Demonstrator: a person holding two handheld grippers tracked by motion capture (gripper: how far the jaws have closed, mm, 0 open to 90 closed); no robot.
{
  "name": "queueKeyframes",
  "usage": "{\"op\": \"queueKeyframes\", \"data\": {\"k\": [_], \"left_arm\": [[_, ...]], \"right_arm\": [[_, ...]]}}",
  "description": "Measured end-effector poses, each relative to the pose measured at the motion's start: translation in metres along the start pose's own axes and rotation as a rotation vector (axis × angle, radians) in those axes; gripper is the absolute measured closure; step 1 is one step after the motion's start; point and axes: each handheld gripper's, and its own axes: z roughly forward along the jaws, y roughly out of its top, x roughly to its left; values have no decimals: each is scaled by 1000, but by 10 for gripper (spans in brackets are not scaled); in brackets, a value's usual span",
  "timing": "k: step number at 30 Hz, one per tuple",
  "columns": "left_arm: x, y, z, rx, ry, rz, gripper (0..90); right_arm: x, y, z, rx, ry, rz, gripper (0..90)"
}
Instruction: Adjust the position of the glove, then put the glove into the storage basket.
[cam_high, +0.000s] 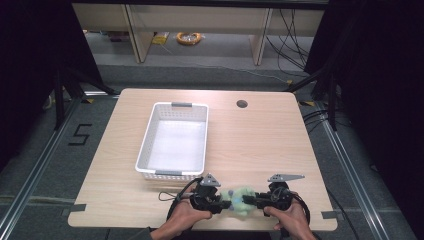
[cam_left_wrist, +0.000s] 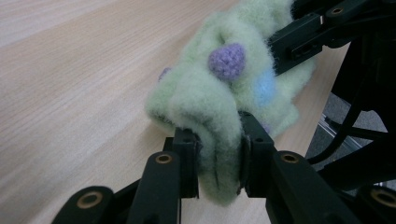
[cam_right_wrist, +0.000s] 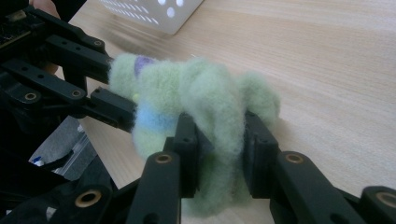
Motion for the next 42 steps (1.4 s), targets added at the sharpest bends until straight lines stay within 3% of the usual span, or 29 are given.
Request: {"op": "queueKeyframes", "data": {"k": [2, 3, 4, 5, 6, 7, 11, 12, 13, 16, 17, 18, 20, 23, 24, 28, 30, 32, 42], "left_arm": [[0, 0, -3, -5, 0, -1, 724], [0, -1, -3, -9, 3, -14, 724], [1, 0, -6, -5, -3, 3, 724], [1, 0, -7, -6, -5, 3, 724], [0, 0, -9, -12, -1, 3, 724], [0, 0, -10, -19, -3, -2, 724], [-3, 2, -19, -35, -9, 3, 724], [-4, 3, -22, -37, -13, 13, 724], [-4, 4, -25, -38, -10, 20, 724], [-5, 7, -35, -66, -5, 19, 724], [-4, 9, -40, -80, -5, 16, 724], [-4, 9, -42, -91, -4, 11, 724], [-3, 12, -50, -95, 4, 16, 724], [0, 17, -63, -110, 14, 17, 723], [1, 19, -66, -112, 19, 20, 724], [7, 25, -83, -138, 21, 9, 724], [10, 28, -92, -150, 39, 9, 723], [13, 31, -102, -156, 47, 1, 723], [39, 38, -134, -168, 86, -47, 723]], "right_arm": [[1, 1, 1, -2, -4, -15, 716], [6, 1, 1, 5, 10, 40, 716], [3, 2, 1, -9, 5, -12, 716], [4, 2, 1, -8, 3, -15, 715], [9, 3, 1, -2, 12, 26, 716], [9, 4, 1, -10, 7, -5, 716], [14, 8, -1, -8, 18, 3, 716], [14, 11, -2, -17, 4, -40, 716], [20, 13, -4, -2, 27, 6, 716], [26, 21, -6, -24, 19, -27, 717], [29, 24, -7, -20, 19, -32, 717], [29, 30, -8, -32, 16, -80, 716], [34, 37, -8, -33, 23, -94, 717], [43, 48, -9, -25, 32, -88, 717], [44, 54, -9, -28, 17, -119, 716], [55, 72, -5, -28, 40, -118, 717], [57, 81, -4, -32, 41, -153, 717], [64, 90, -2, -23, 45, -155, 717], [79, 137, 23, 11, 69, -195, 717]]}}
